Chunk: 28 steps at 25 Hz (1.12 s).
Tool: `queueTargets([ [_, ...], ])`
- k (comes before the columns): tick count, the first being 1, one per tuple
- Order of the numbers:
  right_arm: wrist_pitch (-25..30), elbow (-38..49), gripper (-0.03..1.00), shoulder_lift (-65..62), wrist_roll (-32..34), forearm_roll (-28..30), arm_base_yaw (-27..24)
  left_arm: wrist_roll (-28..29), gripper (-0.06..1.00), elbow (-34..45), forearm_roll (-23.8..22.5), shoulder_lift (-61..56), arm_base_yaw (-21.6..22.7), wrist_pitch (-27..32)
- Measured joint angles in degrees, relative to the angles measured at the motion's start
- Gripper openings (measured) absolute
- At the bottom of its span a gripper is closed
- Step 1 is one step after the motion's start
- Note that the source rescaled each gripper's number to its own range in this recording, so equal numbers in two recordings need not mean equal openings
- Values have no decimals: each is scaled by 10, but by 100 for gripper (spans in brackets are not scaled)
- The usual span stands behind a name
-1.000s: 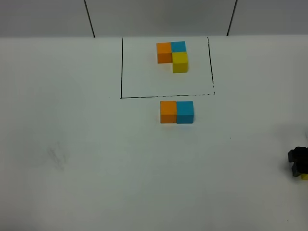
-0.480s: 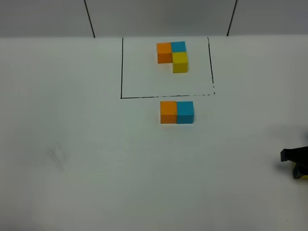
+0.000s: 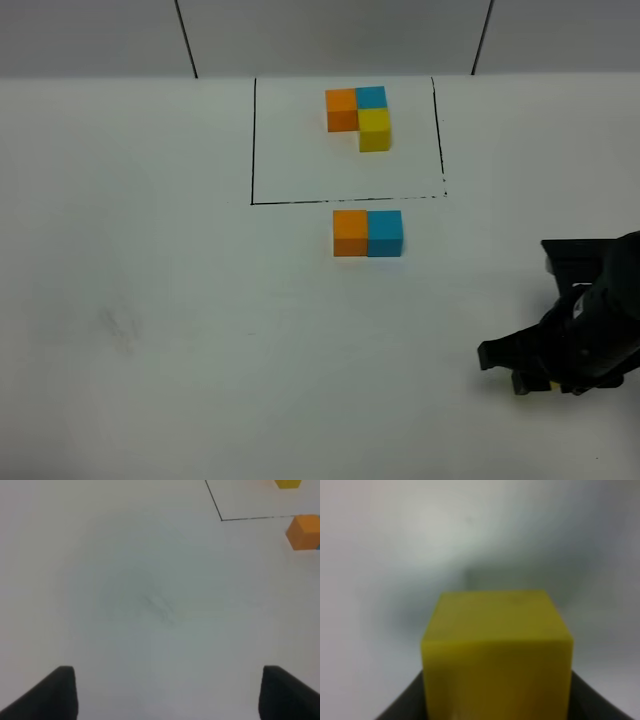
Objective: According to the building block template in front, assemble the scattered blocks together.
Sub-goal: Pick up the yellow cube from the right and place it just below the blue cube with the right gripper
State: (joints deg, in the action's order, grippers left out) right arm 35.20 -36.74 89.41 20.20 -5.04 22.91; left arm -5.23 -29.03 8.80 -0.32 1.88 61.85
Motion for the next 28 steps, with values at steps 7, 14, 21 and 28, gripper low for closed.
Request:
queueTargets([
  [7, 29, -95, 23, 11, 211, 139, 90, 0, 71, 0, 0, 0, 0, 0],
  [14, 44, -236, 23, 140, 275, 167, 111, 0, 71, 0, -1, 0, 0, 0],
  [21, 86, -359, 23, 249, 297, 167, 149, 0, 71, 0, -2, 0, 0, 0],
  [28, 81, -369, 23, 261, 344, 170, 166, 0, 71, 0, -2, 0, 0, 0],
])
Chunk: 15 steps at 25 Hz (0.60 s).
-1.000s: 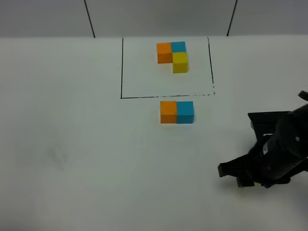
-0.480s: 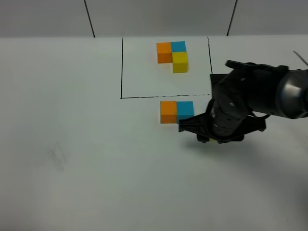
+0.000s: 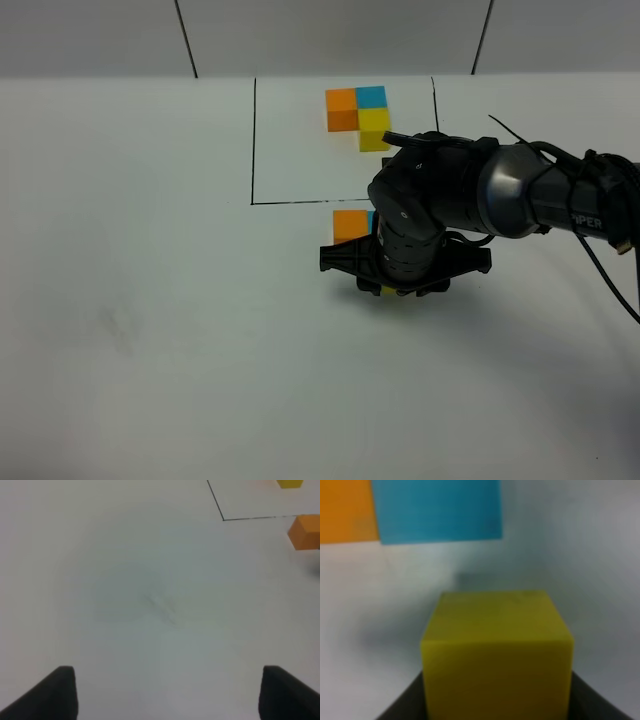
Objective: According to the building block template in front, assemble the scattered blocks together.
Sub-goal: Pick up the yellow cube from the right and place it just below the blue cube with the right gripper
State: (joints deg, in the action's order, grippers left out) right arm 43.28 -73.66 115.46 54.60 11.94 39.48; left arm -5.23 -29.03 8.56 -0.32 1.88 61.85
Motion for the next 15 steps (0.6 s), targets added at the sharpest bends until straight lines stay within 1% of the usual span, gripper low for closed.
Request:
queueTargets([
  [8, -8, -2, 23, 22, 12, -1, 3, 0, 71, 0, 0, 0, 0, 0],
  [15, -5, -26, 23, 49, 10, 0, 3, -1, 71, 0, 0, 0, 0, 0],
])
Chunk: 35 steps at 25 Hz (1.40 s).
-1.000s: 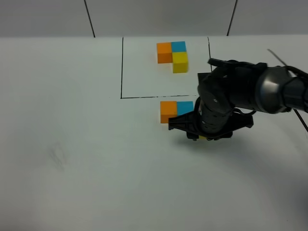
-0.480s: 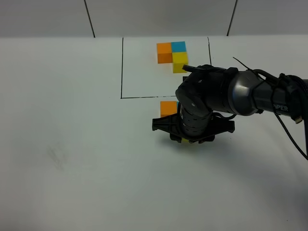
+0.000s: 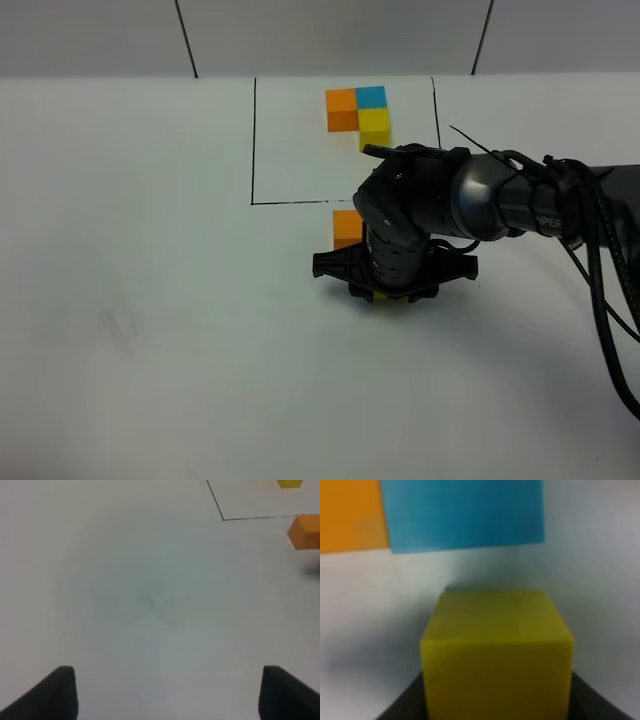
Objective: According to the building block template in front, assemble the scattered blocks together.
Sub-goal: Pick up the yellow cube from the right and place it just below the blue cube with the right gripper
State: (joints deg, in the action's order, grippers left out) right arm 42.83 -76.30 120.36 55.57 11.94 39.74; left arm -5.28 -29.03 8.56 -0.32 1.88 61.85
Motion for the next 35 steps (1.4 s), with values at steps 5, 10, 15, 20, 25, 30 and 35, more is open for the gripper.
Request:
queueTargets([
  [5, 4, -7, 23, 5, -4, 0, 0, 0, 71, 0, 0, 0, 0, 0],
  [10, 4, -23, 23, 15, -5, 11, 0, 0, 71, 0, 0, 0, 0, 0],
  [15, 5, -32, 23, 24, -5, 14, 0, 0, 71, 0, 0, 0, 0, 0],
  [20, 3, -32, 23, 26, -5, 15, 0, 0, 71, 0, 0, 0, 0, 0],
  [25, 2, -32, 23, 27, -4, 15, -2, 0, 71, 0, 0, 0, 0, 0],
  [30, -2, -32, 23, 28, 3, 27, -6, 0, 71, 0, 0, 0, 0, 0],
  [35, -3, -33, 23, 29, 5, 36, -7, 0, 71, 0, 0, 0, 0, 0],
])
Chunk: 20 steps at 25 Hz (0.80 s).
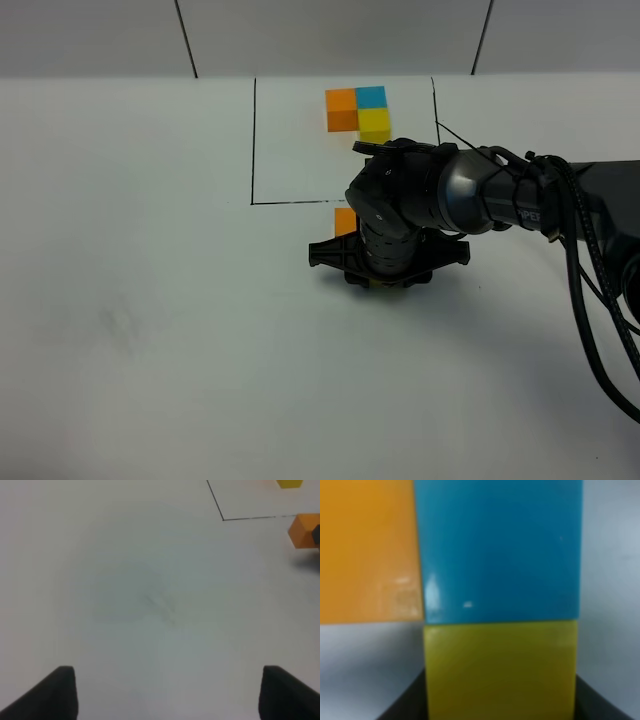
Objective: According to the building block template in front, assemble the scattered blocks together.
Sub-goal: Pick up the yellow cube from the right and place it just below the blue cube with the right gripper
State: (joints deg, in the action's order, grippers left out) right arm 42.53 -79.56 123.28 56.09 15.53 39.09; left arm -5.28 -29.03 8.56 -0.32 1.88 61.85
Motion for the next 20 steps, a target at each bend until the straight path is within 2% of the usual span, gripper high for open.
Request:
queueTargets([
  [20, 10, -4, 23, 1, -26, 5, 0, 0, 71, 0, 0, 0, 0, 0],
])
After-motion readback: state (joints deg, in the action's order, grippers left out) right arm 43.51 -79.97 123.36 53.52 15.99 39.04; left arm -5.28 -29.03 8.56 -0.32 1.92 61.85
